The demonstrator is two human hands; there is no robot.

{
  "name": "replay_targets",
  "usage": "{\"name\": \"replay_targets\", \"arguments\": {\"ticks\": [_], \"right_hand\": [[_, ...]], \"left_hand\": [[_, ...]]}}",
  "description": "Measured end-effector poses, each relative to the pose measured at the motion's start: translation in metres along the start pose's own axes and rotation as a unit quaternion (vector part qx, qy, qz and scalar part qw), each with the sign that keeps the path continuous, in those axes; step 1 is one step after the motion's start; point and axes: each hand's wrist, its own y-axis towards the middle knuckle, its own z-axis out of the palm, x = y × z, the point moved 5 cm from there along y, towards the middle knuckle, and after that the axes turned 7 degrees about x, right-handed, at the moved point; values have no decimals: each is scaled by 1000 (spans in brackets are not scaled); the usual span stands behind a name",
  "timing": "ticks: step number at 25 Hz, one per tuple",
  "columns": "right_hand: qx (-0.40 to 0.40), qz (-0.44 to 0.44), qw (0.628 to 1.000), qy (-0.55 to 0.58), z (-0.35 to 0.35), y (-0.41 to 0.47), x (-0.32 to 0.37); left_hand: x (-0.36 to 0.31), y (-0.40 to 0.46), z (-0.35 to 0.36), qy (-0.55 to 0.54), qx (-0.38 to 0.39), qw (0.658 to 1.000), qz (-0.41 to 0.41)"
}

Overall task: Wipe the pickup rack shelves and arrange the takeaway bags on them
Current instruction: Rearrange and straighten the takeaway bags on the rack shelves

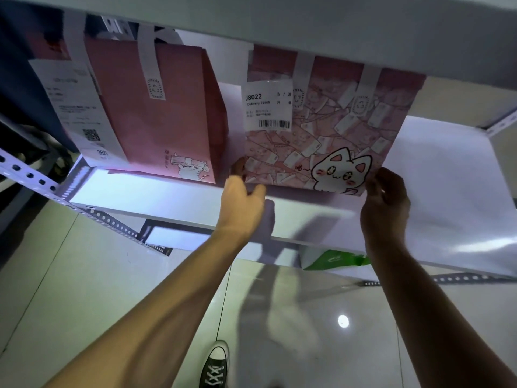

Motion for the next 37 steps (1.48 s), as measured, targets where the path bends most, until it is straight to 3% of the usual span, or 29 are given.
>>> {"name": "replay_targets", "arguments": {"ticks": [12,18,22,29,37], "right_hand": [[0,-7,999,-31,-14,-30,2],[5,-1,1000,-1,-20,-32,-2],[-15,10,1000,-10,-33,-38,-11],[-43,50,998,26,-82,-61,-72],[-56,113,992,26,-128,-81,-171]], "left_hand": [[2,-26,-4,50,-13,998,-29],[-7,-45,-2,57,-57,996,37],[-11,-60,18,46,-48,996,61],[6,-100,85,69,30,994,85],[74,-138,153,106,73,989,72]]}}
